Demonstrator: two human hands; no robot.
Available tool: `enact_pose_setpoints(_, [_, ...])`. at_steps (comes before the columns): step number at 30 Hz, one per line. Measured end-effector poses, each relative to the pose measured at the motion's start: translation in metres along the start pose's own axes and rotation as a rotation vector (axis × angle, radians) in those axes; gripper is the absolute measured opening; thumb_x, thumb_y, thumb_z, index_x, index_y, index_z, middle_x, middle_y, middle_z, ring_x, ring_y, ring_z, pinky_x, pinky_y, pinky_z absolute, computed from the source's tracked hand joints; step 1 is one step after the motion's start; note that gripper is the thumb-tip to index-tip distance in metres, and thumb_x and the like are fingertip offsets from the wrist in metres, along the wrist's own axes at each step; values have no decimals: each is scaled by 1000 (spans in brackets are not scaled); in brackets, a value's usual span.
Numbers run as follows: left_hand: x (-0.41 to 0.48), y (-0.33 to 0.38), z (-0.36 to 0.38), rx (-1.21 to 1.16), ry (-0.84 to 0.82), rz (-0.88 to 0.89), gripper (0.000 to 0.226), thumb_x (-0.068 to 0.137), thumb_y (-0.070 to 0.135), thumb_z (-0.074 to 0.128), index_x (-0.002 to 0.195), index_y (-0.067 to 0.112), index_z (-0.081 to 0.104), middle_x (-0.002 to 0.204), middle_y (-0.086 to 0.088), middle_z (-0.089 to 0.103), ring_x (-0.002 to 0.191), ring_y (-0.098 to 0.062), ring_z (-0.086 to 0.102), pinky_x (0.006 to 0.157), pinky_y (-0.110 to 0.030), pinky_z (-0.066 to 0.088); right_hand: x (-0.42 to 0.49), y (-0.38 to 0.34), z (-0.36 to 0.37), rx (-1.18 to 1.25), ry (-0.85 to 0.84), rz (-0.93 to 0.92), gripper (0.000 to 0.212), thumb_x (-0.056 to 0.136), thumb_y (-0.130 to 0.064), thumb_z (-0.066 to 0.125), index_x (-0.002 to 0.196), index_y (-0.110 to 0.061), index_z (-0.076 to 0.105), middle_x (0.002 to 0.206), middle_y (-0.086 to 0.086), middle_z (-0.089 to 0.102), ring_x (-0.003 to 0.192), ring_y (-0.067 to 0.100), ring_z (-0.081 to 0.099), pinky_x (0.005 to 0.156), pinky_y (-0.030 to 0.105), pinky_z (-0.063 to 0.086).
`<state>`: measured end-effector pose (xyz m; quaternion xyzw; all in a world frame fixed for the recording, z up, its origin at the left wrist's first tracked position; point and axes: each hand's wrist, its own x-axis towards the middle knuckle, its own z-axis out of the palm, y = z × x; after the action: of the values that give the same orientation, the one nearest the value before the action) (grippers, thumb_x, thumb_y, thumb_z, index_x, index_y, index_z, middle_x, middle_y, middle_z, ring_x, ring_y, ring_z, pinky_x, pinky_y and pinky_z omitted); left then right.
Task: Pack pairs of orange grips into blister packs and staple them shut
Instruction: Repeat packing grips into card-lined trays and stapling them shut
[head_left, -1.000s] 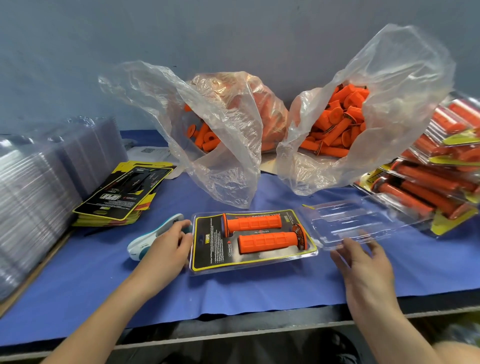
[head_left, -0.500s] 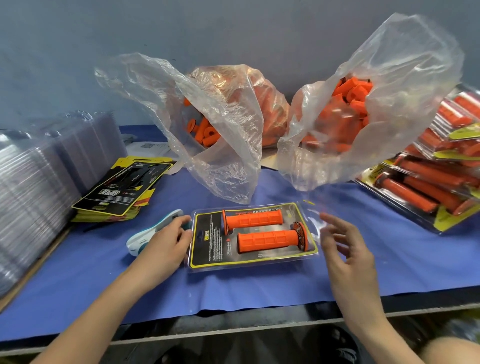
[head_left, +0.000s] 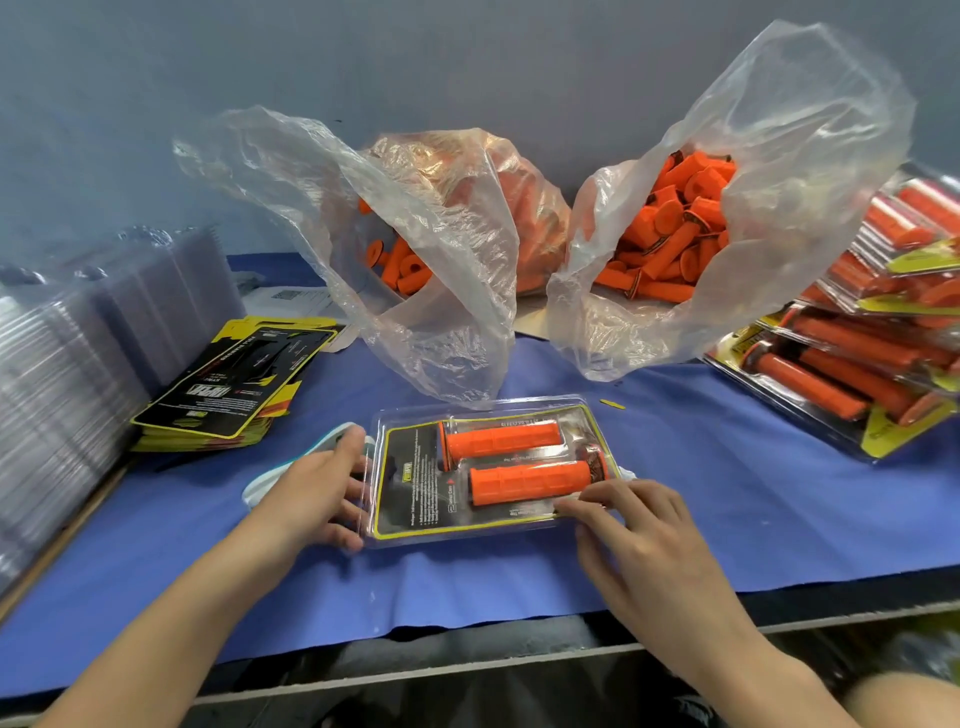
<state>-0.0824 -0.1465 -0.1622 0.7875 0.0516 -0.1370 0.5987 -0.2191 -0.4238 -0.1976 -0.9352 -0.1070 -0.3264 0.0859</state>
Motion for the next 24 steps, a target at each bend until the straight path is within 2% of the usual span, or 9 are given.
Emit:
enact_pose_setpoints(2, [-3, -5, 1, 128, -31, 43, 38, 99, 40, 52, 90, 6, 65, 59, -6, 57, 40, -19, 53, 38, -29, 48, 2, 1, -4, 33, -41, -28, 29, 96, -31, 47, 112, -26, 70, 106, -11, 64, 94, 18, 56, 94, 30, 41])
enact_pose_setpoints(4, [-5, -10, 1, 281, -56, 86, 32, 99, 32, 55, 91, 2, 64, 54, -3, 58, 40, -21, 54, 45, -31, 49, 6, 3, -11, 179, -70, 7, 27, 99, -34, 48, 113, -28, 69, 106, -16, 64, 97, 11, 56, 93, 25, 41])
enact_pose_setpoints(6, [-5, -12, 1, 347, -65, 111, 30, 99, 30, 55, 93, 1, 63, 59, -5, 63, 41, -21, 56, 47, -30, 49, 15, 12, -19, 469, -11, 245, 24, 102, -35, 49, 114, -28, 68, 107, -18, 66, 99, 4, 59, 89, 19, 44])
enact_pose_setpoints(8, [-5, -11, 1, 351, -71, 110, 29, 99, 29, 54, 95, 2, 63, 65, -8, 67, 42, -20, 57, 44, -27, 50, 29, 29, -24, 675, 76, 610, 22, 101, -28, 52, 115, -26, 68, 104, -11, 69, 92, 6, 65, 81, 22, 51])
enact_pose_setpoints(10, [-5, -11, 1, 351, -76, 92, 28, 99, 28, 55, 96, 1, 63, 62, -7, 67, 42, -20, 57, 44, -27, 50, 45, 43, -22, 851, -80, 873, 22, 100, -18, 53, 117, -15, 67, 98, -1, 69, 78, 14, 66, 69, 27, 56])
enact_pose_setpoints(11, [-4, -11, 1, 341, -84, 81, 28, 99, 27, 55, 96, 0, 62, 60, -6, 66, 43, -20, 56, 44, -28, 50, 52, 45, -19, 949, -202, 930, 21, 100, -16, 53, 114, -9, 67, 95, 4, 68, 71, 16, 63, 63, 27, 57])
enact_pose_setpoints(13, [-3, -10, 1, 309, -103, 55, 28, 99, 26, 55, 97, -1, 61, 59, -4, 64, 44, -19, 55, 44, -29, 50, 60, 47, -14, 1023, -375, 943, 21, 100, -18, 53, 106, -9, 71, 85, 7, 68, 64, 17, 57, 57, 27, 56])
enact_pose_setpoints(16, [-2, -10, 1, 276, -115, 33, 26, 99, 26, 56, 98, 1, 62, 57, 0, 64, 48, -19, 56, 46, -30, 51, 64, 51, -10, 1050, -438, 912, 23, 97, -26, 58, 98, -15, 77, 72, -1, 69, 53, 9, 54, 52, 23, 53])
enact_pose_setpoints(24, [-4, -10, 5, 257, -58, 12, 40, 102, 38, 46, 99, 1, 59, 67, -16, 63, 42, -22, 56, 45, -27, 48, 64, 58, -2, 1145, -551, 958, 22, 98, -23, 57, 101, -11, 75, 80, 12, 71, 64, 18, 61, 50, 24, 52])
